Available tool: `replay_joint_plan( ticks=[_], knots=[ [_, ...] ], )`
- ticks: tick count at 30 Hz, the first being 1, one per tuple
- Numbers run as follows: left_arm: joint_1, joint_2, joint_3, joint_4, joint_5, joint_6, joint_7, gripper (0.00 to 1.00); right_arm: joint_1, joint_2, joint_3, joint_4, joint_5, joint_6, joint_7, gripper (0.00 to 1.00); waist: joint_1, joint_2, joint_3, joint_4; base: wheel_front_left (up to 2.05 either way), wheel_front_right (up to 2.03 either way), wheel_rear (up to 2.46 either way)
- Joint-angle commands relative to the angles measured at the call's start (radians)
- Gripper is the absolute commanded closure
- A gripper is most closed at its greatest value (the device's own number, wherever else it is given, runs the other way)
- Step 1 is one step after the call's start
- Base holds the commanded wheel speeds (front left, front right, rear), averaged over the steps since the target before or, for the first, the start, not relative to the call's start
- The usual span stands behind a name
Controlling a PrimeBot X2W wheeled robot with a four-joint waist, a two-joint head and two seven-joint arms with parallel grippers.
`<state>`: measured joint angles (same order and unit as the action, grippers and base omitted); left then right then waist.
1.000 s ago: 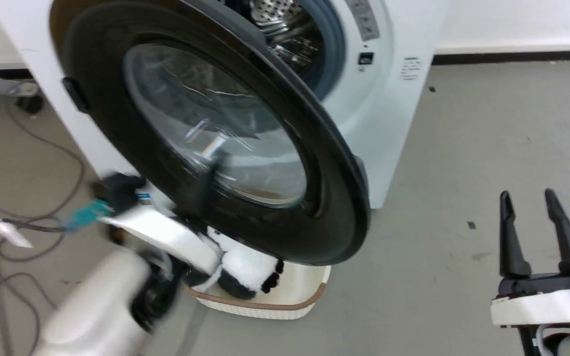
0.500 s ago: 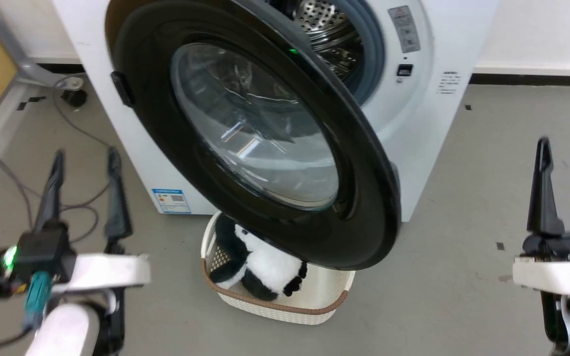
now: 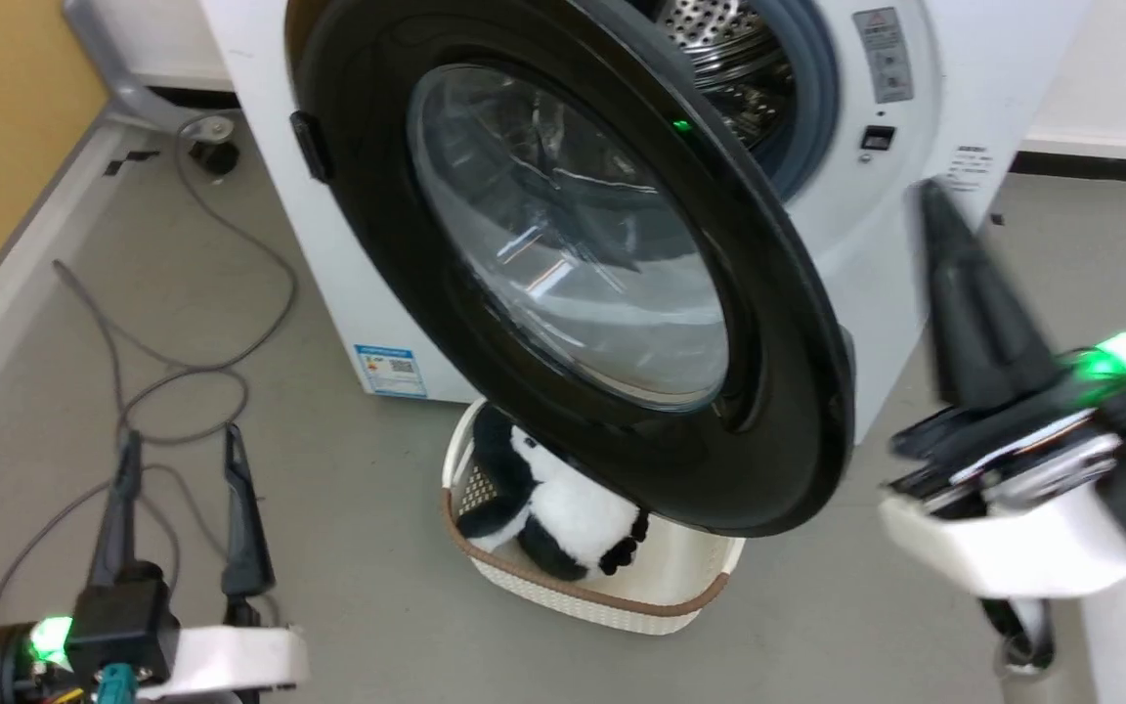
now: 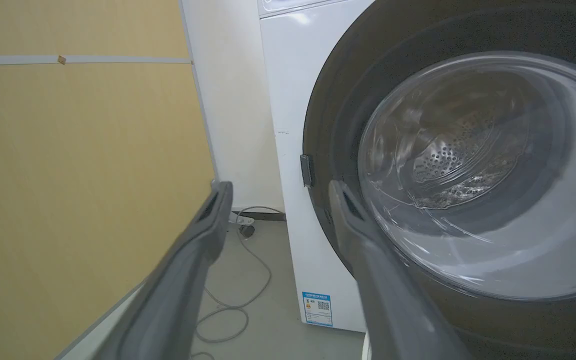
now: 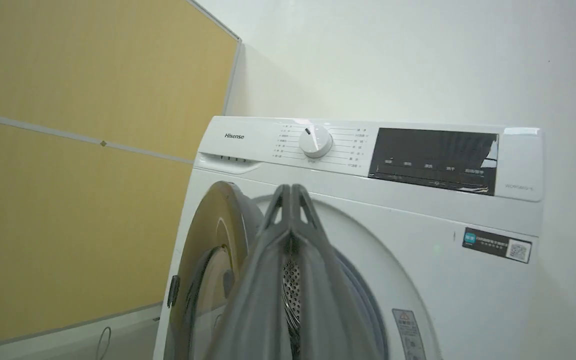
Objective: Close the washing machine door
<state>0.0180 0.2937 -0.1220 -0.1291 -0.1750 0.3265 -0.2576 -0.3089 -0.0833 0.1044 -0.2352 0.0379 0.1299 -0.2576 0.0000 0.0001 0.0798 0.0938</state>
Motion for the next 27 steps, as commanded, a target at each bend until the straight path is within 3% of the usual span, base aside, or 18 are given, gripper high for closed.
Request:
replay_joint_plan(
  ticks=[1, 9, 15, 27],
  knots=[
    [0.017, -0.010, 0.003, 0.002, 0.011, -0.019, -0.004, 0.00, -0.012, -0.023, 0.031, 0.002, 0.015, 0.001, -0.004, 1.00, 0.0000, -0.0001, 0.003, 0.014, 0.00, 0.00, 0.00],
    [0.043, -0.069, 0.036, 0.034, 0.034, -0.074, -0.004, 0.00, 0.014, -0.123, 0.261, 0.111, 0.069, 0.001, -0.004, 1.00, 0.0000, -0.0001, 0.004, 0.029, 0.00, 0.00, 0.00],
    [0.041, -0.104, 0.061, 0.046, 0.067, -0.097, -0.004, 0.00, 0.048, -0.191, 0.366, 0.198, 0.066, 0.001, -0.004, 1.00, 0.0000, -0.0001, 0.012, 0.024, 0.00, 0.00, 0.00],
    [0.001, -0.149, 0.077, 0.053, 0.116, -0.133, -0.004, 0.00, 0.058, -0.223, 0.248, 0.360, 0.054, 0.001, -0.004, 1.00, 0.0000, -0.0001, 0.075, 0.001, 0.00, 0.00, 0.00]
  ],
)
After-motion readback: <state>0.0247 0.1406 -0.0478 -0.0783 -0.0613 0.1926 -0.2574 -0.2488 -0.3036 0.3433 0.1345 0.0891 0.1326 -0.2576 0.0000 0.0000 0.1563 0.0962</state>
